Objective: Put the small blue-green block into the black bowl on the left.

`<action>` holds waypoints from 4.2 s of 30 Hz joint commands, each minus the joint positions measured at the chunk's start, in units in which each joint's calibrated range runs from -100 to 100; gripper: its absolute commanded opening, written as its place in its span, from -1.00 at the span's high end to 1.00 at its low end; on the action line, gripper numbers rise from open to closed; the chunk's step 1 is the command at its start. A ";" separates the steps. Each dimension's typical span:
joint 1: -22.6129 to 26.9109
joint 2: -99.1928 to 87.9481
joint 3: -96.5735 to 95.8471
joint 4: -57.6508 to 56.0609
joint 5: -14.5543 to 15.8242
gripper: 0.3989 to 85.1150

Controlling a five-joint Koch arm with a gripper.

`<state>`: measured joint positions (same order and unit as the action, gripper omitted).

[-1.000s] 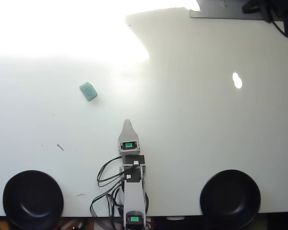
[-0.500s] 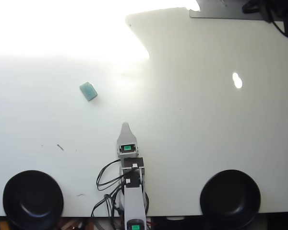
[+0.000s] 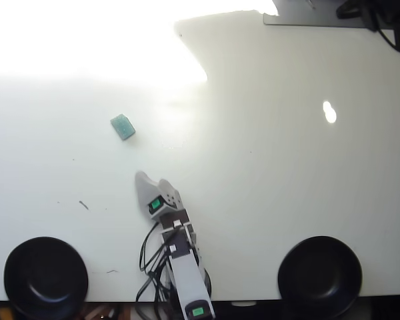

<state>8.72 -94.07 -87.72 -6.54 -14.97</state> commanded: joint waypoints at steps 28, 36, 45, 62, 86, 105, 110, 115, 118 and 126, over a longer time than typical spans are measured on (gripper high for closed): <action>2.78 50.84 28.02 26.85 -32.87 -0.02; 2.10 66.80 29.77 36.01 -34.68 -0.03; 2.30 80.41 34.58 41.44 -35.75 -0.03; 2.49 88.44 38.92 41.44 -36.04 0.13; 9.08 72.91 35.96 41.44 -31.45 0.93; 25.84 38.20 41.51 19.47 -28.86 0.93; 31.16 32.74 44.00 14.85 -28.91 0.93; 36.19 29.95 46.04 11.45 -28.91 0.93; 38.83 29.20 46.31 9.74 -28.91 0.93; 43.61 28.24 45.30 6.26 -28.77 0.93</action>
<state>51.75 -63.76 -46.91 -0.21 -43.98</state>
